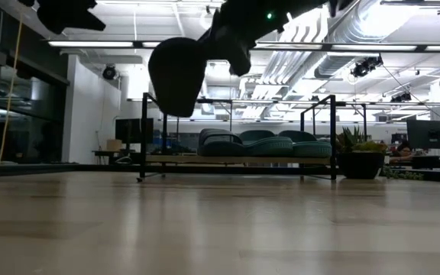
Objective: Pick and place slides into the shelf
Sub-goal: Put the black slipper on the shelf
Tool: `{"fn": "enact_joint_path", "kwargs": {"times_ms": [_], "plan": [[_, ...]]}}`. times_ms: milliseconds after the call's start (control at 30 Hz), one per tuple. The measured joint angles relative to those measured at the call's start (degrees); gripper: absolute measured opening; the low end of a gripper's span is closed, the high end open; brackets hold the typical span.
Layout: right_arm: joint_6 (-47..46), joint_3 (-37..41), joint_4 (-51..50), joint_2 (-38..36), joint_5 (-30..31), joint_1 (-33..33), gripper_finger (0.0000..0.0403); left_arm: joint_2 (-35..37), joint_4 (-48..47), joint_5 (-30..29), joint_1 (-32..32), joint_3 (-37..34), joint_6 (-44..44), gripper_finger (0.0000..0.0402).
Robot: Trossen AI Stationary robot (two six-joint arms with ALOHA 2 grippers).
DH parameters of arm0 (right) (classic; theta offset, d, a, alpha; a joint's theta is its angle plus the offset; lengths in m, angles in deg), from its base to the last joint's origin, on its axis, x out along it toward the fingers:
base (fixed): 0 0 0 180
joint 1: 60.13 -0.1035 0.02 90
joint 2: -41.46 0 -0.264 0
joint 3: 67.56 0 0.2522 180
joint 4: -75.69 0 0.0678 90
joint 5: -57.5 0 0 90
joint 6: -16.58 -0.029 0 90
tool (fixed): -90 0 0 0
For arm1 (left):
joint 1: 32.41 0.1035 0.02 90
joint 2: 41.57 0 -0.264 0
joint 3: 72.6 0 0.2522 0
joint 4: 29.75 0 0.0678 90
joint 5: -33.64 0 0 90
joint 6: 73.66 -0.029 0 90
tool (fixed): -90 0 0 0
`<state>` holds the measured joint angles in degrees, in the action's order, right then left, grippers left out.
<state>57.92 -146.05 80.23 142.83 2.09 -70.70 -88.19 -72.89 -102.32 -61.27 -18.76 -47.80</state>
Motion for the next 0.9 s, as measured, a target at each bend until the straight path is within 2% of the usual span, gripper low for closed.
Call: {"fn": "enact_joint_path", "kwargs": {"times_ms": [400,700,900], "plan": [[5.2,0.0,0.1,0.1,-10.2,8.9,0.0005,2.2,6.9,-3.0,0.0,0.0,-8.9,0.0248],[6.8,0.0,0.1,0.3,-17.4,15.0,0.0005,3.4,7.4,-5.0,0.0,0.0,-9.1,0.0248],[8.3,0.0,0.2,1.7,-19.1,18.2,0.0005,3.5,8.8,-6.6,0.0,0.0,-9.5,0.0244]]}}
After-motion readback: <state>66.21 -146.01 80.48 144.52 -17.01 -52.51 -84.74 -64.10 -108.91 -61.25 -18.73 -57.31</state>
